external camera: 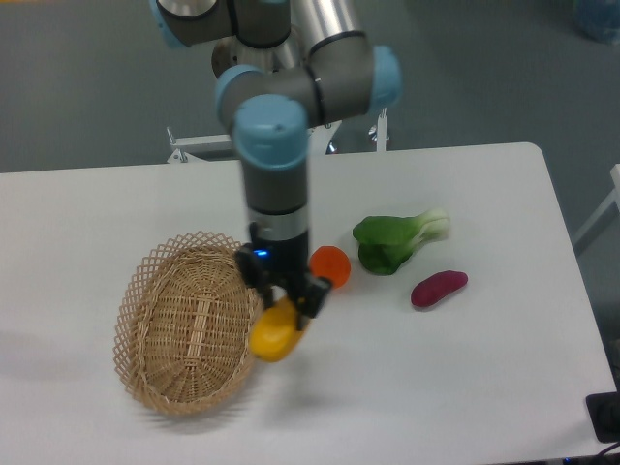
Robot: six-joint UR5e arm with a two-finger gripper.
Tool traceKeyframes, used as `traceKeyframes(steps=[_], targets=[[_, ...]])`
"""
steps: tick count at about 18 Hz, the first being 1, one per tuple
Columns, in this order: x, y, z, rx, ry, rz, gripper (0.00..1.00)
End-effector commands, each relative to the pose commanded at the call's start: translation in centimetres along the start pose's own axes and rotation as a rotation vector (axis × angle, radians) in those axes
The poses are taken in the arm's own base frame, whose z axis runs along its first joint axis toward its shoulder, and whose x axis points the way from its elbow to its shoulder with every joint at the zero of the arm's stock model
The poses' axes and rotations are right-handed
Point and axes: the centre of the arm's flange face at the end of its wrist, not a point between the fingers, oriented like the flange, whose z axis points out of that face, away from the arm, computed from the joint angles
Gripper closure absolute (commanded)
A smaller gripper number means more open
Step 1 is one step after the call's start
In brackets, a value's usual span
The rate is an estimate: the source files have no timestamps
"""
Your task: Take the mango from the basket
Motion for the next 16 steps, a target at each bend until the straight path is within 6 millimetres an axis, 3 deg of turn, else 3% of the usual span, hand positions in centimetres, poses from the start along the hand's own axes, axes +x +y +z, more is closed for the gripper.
traceKeyframes(steps=[3,7,16], targets=[[-3.4,3.9,-1.3,-0.002,0.004,0.034,0.55],[-5.6,7.0,-3.8,-0.001,-0.017,0.036,0.56],[-7.1,9.7,-6.4,0.013,-0.055,0.006,0.56]])
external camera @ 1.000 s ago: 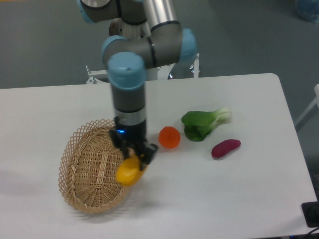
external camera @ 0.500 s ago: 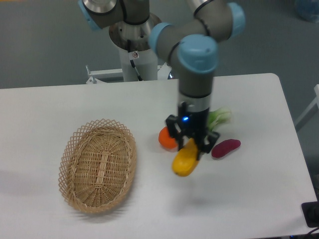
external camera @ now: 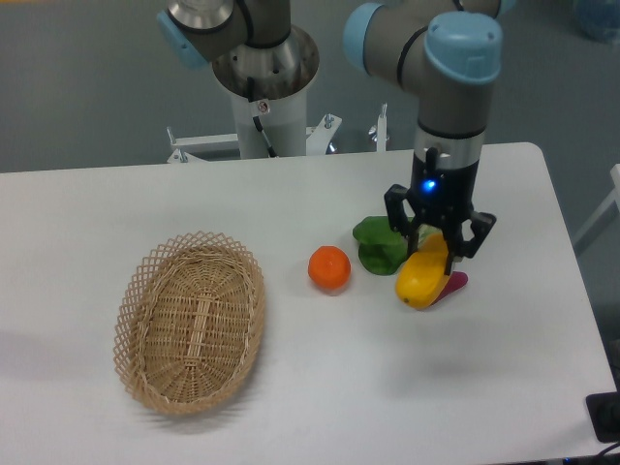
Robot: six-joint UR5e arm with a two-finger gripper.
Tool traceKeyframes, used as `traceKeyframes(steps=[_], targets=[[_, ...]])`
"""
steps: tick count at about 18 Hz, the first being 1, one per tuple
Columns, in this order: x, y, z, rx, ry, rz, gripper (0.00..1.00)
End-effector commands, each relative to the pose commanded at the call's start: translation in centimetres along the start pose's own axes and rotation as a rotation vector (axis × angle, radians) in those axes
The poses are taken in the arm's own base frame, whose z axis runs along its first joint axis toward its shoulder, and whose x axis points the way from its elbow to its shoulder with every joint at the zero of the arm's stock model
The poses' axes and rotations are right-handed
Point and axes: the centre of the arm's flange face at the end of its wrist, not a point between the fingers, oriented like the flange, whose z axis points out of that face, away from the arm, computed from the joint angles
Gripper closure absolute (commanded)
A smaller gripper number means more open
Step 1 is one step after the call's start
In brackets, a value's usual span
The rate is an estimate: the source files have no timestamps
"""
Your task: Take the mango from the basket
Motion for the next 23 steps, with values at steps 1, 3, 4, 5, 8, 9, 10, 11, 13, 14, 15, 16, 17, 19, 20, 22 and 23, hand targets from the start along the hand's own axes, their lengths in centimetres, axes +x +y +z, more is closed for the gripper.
traceKeyframes(steps=[1,3,4,5,8,9,10,11,13,14,15,16,17,19,20,22,23], targets=[[0.01,-0.02,-0.1,0.001,-0.001,-0.003,0.56],[0.02,-0.01,-0.08,0.002,-0.004,-0.011,0.56],[-0.05,0.06,-0.11,0.002,-0.006,-0.014,0.56],[-0.05,-0.06,-0.17,0.003,-0.008,-0.019,0.56],[0.09,-0.12,-0.05,0.0,-0.009,-0.066,0.56],[0.11,-0.25,-0.21,0.002,-0.013,-0.072,0.56],[0.16,-0.44,-0.27,0.004,-0.015,-0.078,0.56],[0.15,-0.56,-0.33,0.007,-0.021,-0.086,0.56],[0.02,-0.82,-0.38,0.015,-0.036,-0.102,0.56],[-0.06,-0.85,-0.38,0.017,-0.039,-0.106,0.56],[-0.04,-0.92,-0.3,0.018,-0.04,-0.106,0.56],[-0.11,-0.94,-0.29,0.018,-0.041,-0.105,0.56],[-0.18,-0.93,-0.14,0.019,-0.043,-0.102,0.56],[-0.18,-0.9,-0.01,0.019,-0.043,-0.098,0.56],[-0.03,-0.93,0.03,0.019,-0.041,-0.096,0.56],[0.04,-0.91,0.01,0.018,-0.039,-0.101,0.56],[0.04,-0.91,0.01,0.018,-0.039,-0.101,0.56]])
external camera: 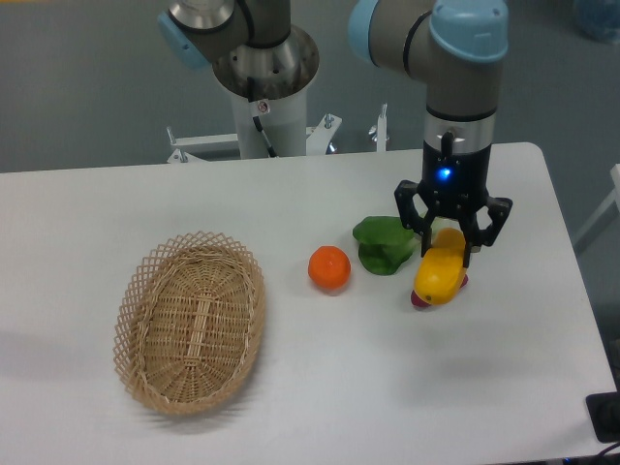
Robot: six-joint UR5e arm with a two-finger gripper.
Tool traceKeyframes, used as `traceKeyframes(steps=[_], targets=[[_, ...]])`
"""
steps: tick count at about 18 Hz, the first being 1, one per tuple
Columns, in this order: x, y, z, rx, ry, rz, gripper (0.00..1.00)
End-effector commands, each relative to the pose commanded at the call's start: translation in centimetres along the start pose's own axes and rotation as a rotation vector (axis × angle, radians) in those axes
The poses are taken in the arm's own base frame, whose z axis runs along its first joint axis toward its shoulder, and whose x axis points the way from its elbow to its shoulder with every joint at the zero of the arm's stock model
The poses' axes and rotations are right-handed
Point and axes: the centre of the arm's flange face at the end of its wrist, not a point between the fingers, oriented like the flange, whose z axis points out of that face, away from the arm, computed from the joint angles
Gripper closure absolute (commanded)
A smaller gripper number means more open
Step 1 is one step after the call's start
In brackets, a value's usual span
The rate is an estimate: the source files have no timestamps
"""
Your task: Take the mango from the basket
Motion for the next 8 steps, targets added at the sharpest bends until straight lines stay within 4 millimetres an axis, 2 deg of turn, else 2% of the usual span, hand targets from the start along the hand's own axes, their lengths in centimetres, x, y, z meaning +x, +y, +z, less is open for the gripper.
traceKeyframes(steps=[8], targets=[[0.03,-0.03,0.3,0.0,0.005,0.0,0.56]])
